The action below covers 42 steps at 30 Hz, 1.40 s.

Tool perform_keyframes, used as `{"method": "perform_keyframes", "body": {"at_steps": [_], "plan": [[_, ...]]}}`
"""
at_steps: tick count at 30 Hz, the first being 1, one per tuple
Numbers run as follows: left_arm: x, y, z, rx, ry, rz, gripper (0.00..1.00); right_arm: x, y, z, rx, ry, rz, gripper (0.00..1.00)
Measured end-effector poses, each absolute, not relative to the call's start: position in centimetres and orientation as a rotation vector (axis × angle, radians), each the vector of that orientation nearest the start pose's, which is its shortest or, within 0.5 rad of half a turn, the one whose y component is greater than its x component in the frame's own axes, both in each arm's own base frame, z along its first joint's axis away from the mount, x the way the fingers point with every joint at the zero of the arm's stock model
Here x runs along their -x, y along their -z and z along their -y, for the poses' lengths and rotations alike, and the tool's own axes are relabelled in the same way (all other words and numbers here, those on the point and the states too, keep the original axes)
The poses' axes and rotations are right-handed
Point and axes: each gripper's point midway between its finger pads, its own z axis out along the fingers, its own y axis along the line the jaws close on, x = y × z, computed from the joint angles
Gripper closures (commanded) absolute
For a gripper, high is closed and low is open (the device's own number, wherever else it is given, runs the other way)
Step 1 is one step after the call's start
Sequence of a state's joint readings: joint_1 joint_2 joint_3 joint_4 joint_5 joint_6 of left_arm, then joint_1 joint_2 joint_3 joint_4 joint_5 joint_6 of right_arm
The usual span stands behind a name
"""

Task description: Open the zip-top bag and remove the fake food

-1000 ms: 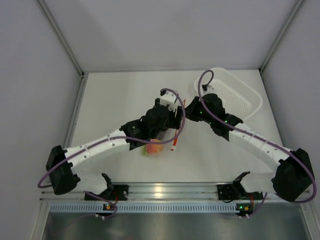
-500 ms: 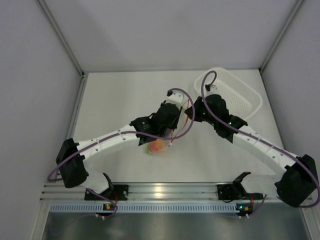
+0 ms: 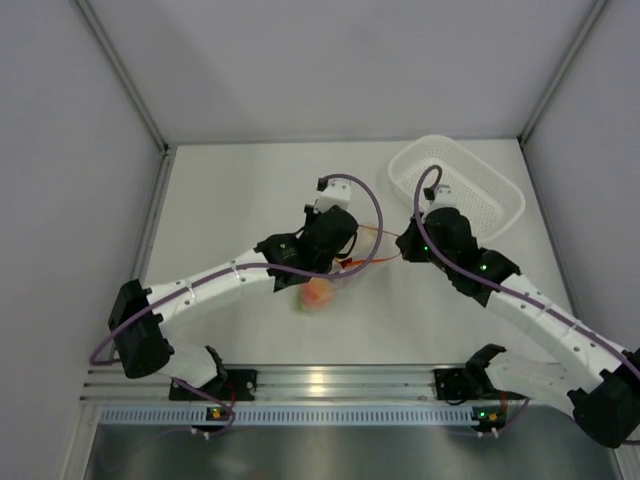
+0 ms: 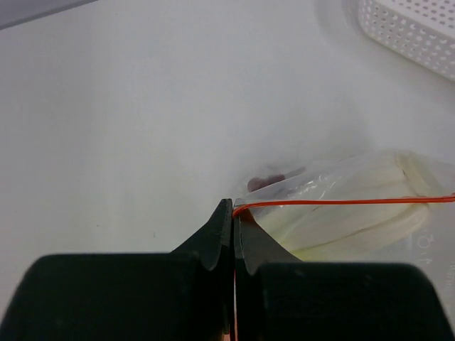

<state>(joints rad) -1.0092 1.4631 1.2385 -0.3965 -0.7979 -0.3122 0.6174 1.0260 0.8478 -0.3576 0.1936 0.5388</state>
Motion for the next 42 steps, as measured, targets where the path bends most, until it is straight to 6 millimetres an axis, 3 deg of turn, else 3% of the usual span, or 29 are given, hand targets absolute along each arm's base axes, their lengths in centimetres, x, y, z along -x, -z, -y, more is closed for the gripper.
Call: {"method": "perform_keyframes", "body": {"at_steps": [4, 8, 13, 17, 22, 26, 32, 36, 42], "plan": [[-29.8, -24.1, 27.1, -0.205, 0.055, -1.958, 1.0, -27.0, -19.8, -17.1, 0.008, -0.458, -2.131, 0.97], [-29.2, -25.0, 27.3, -0.148, 0.143, -1.965, 1.0, -26.7, -19.8, -16.4, 0.047, -0.424, -2.145, 0.85], [-28.8, -25.4, 27.7, -0.044, 0.254, -1.986, 1.0, -26.3, -20.6, -17.1, 0.104, -0.478, -2.166, 0.78], [-28.7, -25.3, 27.8, 0.092, 0.319, -1.993, 1.0, -26.8, -23.6, -18.3, 0.139, -0.535, -2.134, 0.73], [-28.7, -25.1, 27.0, 0.293, 0.372, -1.967, 1.0, -27.7, -28.8, -19.5, 0.171, -0.597, -2.042, 0.68], [-28.9, -25.3, 26.6, 0.38, 0.389, -1.942, 1.0, -26.9, -30.6, -21.1, 0.208, -0.682, -2.01, 0.67], [-28.8, -25.5, 26.6, 0.442, 0.407, -1.921, 1.0, -25.1, -30.0, -25.5, 0.28, -0.771, -2.045, 0.63], [-28.4, -25.7, 27.0, 0.477, 0.43, -1.906, 1.0, -25.5, -29.3, -28.2, 0.271, -0.77, -2.069, 0.61], [-27.6, -25.3, 27.0, 0.504, 0.453, -1.9, 1.0, -28.1, -26.8, -28.0, 0.126, -0.651, -2.093, 0.55]]}}
